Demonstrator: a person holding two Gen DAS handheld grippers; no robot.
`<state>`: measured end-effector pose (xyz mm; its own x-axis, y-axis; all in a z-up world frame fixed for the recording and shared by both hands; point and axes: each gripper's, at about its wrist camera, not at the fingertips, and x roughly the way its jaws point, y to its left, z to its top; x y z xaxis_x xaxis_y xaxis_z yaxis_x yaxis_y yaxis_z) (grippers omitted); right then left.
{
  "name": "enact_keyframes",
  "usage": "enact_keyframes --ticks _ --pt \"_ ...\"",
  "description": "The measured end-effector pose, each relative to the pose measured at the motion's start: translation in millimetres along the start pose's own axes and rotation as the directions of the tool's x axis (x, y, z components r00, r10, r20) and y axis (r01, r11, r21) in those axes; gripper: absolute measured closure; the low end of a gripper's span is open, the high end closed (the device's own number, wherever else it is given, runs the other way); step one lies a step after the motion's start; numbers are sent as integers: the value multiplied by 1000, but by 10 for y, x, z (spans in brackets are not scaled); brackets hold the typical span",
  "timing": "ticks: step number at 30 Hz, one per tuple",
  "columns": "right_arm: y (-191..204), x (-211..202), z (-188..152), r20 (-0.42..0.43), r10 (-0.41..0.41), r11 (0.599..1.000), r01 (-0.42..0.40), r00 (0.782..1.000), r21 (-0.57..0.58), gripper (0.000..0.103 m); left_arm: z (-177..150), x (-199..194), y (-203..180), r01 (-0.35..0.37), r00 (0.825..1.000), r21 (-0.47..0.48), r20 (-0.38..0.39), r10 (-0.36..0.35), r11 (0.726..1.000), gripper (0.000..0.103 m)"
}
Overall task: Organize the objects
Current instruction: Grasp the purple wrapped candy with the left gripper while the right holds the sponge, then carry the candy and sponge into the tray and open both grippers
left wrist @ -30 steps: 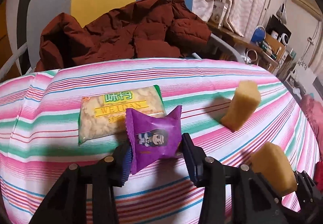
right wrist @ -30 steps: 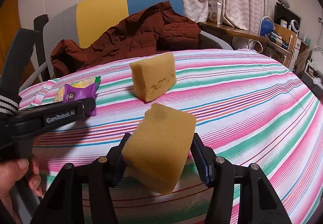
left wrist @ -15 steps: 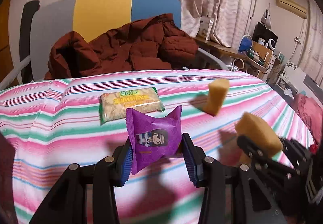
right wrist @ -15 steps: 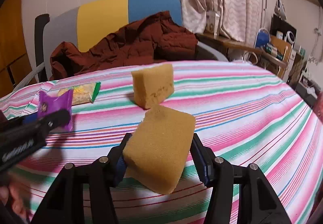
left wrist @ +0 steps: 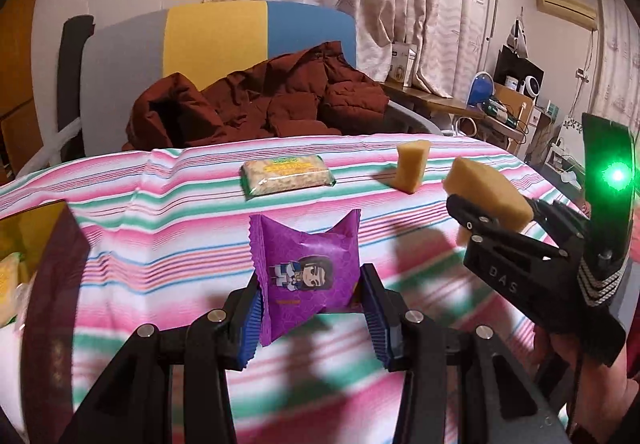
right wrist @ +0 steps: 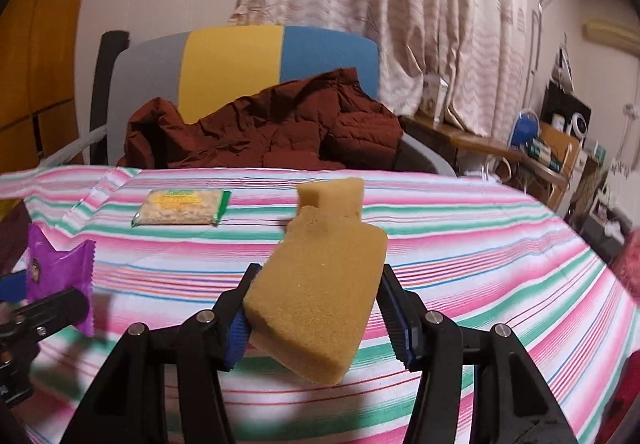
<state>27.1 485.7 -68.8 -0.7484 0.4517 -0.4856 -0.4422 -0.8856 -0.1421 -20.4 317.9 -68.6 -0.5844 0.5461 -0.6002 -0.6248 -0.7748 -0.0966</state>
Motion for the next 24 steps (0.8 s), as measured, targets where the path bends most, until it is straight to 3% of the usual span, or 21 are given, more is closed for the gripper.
enact_keyframes --ticks 6,14,24 --pt "180 -105 -30 28 0 996 2 1000 -85 46 -114 -476 130 45 997 -66 61 -41 997 58" --pt "208 -88 -36 23 -18 994 20 1000 -111 46 -225 -1027 395 74 992 -124 114 -60 989 58" --pt "472 -219 -76 22 11 970 -6 1000 -242 46 -307 -1473 1080 20 991 -274 131 17 961 58"
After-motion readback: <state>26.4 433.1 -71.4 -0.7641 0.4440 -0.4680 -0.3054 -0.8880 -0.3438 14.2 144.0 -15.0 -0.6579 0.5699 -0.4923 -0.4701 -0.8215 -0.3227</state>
